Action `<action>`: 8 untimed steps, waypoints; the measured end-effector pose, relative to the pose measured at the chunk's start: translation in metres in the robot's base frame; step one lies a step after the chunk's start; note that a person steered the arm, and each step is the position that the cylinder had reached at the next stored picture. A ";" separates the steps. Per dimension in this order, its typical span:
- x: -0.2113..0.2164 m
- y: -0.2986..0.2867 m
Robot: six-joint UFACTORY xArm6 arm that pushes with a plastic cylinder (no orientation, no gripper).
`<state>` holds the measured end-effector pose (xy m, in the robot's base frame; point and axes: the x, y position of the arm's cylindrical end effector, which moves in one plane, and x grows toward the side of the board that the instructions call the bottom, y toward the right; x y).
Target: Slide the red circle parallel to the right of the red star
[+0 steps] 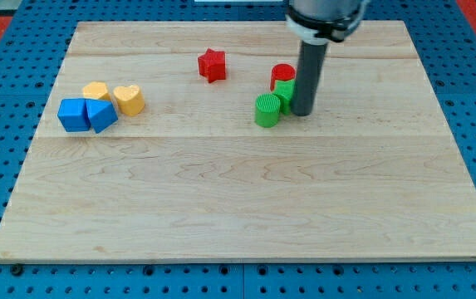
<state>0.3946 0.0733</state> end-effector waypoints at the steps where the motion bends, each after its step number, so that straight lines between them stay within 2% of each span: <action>1: -0.001 -0.013; 2: -0.010 0.027; 3: -0.034 0.035; 4: -0.045 0.027; 6: -0.045 -0.052; 7: -0.059 -0.033; 8: -0.108 0.035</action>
<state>0.2869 0.1079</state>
